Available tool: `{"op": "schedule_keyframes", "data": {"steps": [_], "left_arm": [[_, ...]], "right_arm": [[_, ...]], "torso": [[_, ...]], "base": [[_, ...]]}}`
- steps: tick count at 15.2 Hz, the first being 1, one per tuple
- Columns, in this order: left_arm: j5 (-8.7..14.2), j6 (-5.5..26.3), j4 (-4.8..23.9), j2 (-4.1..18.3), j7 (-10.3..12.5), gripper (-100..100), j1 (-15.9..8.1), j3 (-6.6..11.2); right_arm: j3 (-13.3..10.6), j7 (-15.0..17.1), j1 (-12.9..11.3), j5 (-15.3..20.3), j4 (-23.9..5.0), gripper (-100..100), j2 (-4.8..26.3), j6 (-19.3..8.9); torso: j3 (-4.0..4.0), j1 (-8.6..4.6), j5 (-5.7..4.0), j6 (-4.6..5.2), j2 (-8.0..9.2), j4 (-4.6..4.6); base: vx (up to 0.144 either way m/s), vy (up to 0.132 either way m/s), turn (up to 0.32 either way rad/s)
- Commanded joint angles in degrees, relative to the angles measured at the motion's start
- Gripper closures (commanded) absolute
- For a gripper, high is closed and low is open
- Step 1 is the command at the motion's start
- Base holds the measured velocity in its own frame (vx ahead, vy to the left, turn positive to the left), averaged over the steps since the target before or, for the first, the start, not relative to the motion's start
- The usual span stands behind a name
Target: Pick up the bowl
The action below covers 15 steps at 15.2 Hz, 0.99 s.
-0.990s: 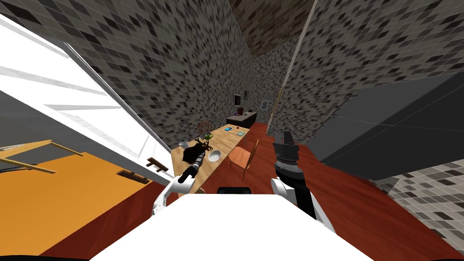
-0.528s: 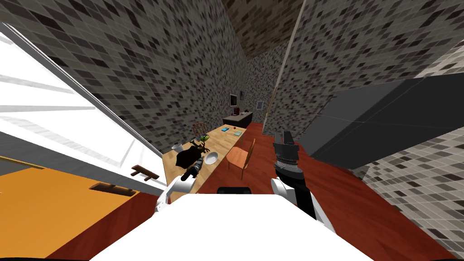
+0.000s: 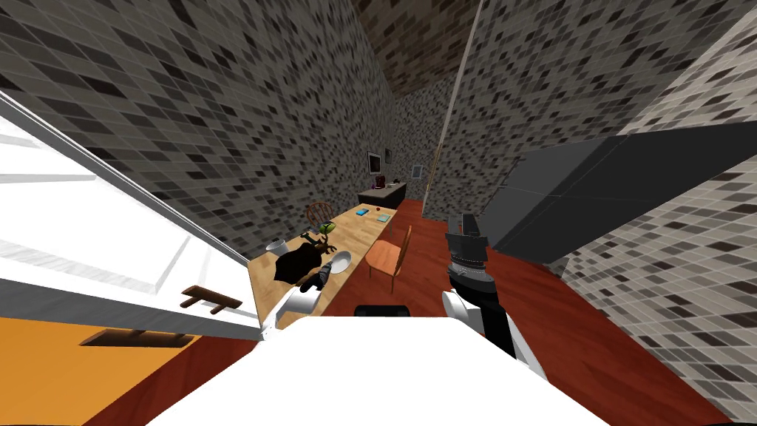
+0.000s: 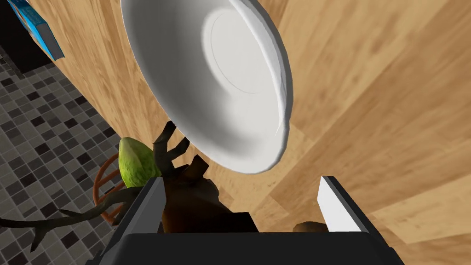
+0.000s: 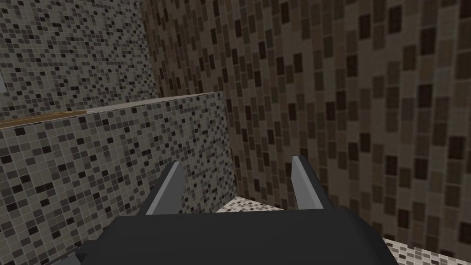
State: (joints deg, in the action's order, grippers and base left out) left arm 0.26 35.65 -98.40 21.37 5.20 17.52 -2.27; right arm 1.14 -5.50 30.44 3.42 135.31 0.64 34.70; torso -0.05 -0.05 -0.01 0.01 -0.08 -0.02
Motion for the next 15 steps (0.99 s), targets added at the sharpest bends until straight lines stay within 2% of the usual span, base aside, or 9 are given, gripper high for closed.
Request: {"op": "schedule_keyframes", "data": {"steps": [1, 3, 4, 9, 10, 11, 15], "left_arm": [[0.1, 1.9, 0.2, -0.1, 0.3, -100, -0.2, -0.12], [0.3, 4.7, 1.8, -0.3, 0.9, -100, -0.8, -0.37], [0.3, 4.7, 1.8, -0.3, 0.9, -100, -0.8, -0.37], [0.7, 9.1, 4.3, -0.6, 1.8, -100, -1.8, -0.74], [0.7, 8.1, 3.9, -0.5, 1.6, -100, -1.6, -0.66], [0.5, 7.2, 5.7, -0.9, 1.5, -100, -2.2, -0.53], [0.3, 5.2, 8.8, -1.5, 1.2, -100, -3.2, -0.28]], "right_arm": [[0.0, 0.0, 0.0, 0.0, 0.0, 0, 0.0, 0.0], [0.0, 0.0, 0.0, 0.0, 0.0, 0, 0.0, 0.0], [0.0, 0.0, 0.0, 0.0, 0.0, 0, 0.0, 0.0], [0.0, 0.0, 0.0, 0.0, 0.0, 0, 0.0, 0.0], [0.0, 0.0, 0.0, 0.0, 0.0, 0, 0.0, 0.0], [0.0, 0.0, 0.0, 0.0, 0.0, 0, 0.0, 0.0], [0.0, 0.0, 0.0, 0.0, 0.0, 0, 0.0, 0.0]], "torso": [[0.00, 0.00, 0.00, 0.00, 0.00, 0.00], [0.00, 0.00, 0.00, 0.00, 0.00, 0.00], [0.00, 0.01, 0.00, 0.01, -0.01, 0.00], [0.00, 0.01, 0.00, -0.01, 0.00, 0.00], [0.00, 0.01, 0.00, -0.01, 0.00, 0.00], [0.01, 0.01, 0.00, -0.03, 0.02, 0.00], [-0.01, 0.03, 0.01, -0.02, -0.01, 0.00]], "base": [[0.020, 0.004, -0.105], [0.023, 0.004, -0.143], [0.024, 0.007, -0.109], [0.021, 0.005, -0.110], [0.012, 0.006, -0.030], [0.015, 0.006, -0.008], [0.024, 0.011, -0.009]]}}
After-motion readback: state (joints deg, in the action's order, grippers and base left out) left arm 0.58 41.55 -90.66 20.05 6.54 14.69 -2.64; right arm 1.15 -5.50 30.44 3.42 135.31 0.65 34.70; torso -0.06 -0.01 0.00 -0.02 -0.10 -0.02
